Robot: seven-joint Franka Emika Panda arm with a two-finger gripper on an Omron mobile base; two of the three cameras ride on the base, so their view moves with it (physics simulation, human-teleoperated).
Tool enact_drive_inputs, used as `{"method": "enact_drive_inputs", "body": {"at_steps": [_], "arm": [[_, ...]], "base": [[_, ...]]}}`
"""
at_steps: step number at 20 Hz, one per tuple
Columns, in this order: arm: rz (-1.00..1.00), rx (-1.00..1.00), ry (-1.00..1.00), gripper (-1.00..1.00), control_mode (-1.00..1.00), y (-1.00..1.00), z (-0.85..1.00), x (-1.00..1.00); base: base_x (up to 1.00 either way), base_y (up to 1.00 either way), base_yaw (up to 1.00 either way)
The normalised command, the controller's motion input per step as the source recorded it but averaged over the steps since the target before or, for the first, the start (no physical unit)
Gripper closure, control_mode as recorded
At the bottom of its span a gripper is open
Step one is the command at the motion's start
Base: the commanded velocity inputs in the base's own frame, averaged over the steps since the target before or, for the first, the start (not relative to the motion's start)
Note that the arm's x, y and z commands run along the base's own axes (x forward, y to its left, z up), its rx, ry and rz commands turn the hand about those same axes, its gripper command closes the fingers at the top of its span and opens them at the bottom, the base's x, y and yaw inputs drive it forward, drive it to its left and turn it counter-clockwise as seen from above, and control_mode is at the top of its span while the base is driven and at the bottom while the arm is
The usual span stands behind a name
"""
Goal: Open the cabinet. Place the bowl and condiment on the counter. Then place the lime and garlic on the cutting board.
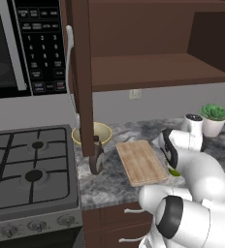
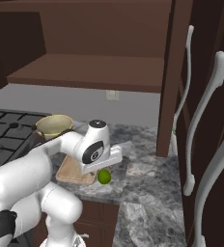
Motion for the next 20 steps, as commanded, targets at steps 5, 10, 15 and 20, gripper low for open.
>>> {"method": "enact_drive_inputs", "body": {"at_steps": [5, 10, 15, 20], "arm": [[-0.05, 0.00, 0.02, -1.00, -1.00, 0.00, -0.16, 0.05], [-0.06, 0.00, 0.01, -1.00, -1.00, 0.03, -0.17, 0.08], [-0.06, 0.00, 0.01, -1.00, -1.00, 0.04, -0.19, 0.09], [-0.06, 0.00, 0.02, -1.00, -1.00, 0.01, -0.20, 0.09]], "base": [[0.00, 0.00, 0.00], [0.00, 0.00, 0.00], [0.00, 0.00, 0.00], [0.00, 0.00, 0.00]]}}
